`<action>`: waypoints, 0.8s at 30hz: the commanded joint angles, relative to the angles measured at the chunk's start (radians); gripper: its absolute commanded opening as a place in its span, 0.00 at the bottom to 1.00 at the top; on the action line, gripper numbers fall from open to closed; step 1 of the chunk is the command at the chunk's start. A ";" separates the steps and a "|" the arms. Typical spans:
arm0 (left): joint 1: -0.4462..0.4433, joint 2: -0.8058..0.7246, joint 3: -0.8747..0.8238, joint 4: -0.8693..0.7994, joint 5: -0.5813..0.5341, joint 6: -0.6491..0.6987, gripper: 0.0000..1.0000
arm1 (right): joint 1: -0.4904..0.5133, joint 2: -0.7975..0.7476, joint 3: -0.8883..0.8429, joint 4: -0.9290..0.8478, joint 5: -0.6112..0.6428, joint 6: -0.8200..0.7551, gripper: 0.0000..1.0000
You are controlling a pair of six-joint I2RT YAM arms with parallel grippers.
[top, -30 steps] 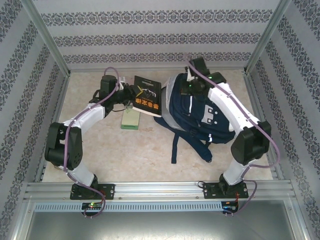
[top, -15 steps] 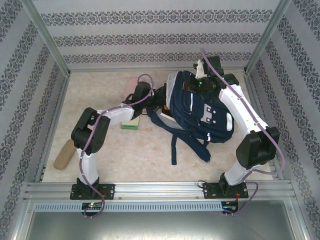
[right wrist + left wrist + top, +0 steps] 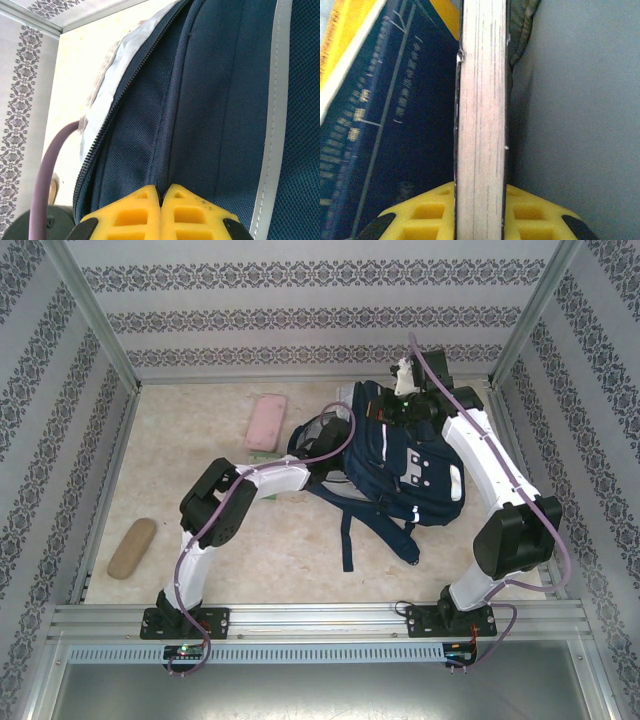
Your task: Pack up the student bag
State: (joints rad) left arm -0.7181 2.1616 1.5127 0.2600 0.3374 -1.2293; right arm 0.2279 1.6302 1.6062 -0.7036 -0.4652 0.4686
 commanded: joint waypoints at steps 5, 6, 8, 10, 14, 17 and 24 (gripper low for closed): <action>-0.036 -0.025 0.040 -0.171 -0.082 0.103 0.47 | -0.012 -0.046 0.042 0.125 -0.085 -0.013 0.00; -0.032 -0.042 0.050 -0.214 -0.093 0.132 0.52 | -0.013 -0.048 0.031 0.127 -0.087 -0.014 0.00; -0.018 -0.066 0.057 -0.273 -0.093 0.165 0.58 | -0.019 -0.053 0.015 0.130 -0.094 -0.018 0.00; 0.006 -0.093 0.031 -0.302 -0.082 0.171 0.63 | -0.027 -0.057 -0.001 0.132 -0.100 -0.021 0.00; 0.046 -0.169 -0.007 -0.377 -0.069 0.236 0.67 | -0.036 -0.065 -0.030 0.138 -0.110 -0.029 0.00; 0.062 -0.257 -0.044 -0.437 -0.087 0.324 0.67 | -0.038 -0.070 -0.061 0.148 -0.111 -0.033 0.00; 0.147 -0.413 -0.114 -0.631 -0.166 0.501 0.66 | -0.026 -0.091 -0.172 0.229 -0.126 0.004 0.00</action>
State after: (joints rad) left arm -0.6086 1.8050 1.4216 -0.2481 0.2153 -0.8593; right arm 0.1986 1.5875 1.4540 -0.5747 -0.5518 0.4683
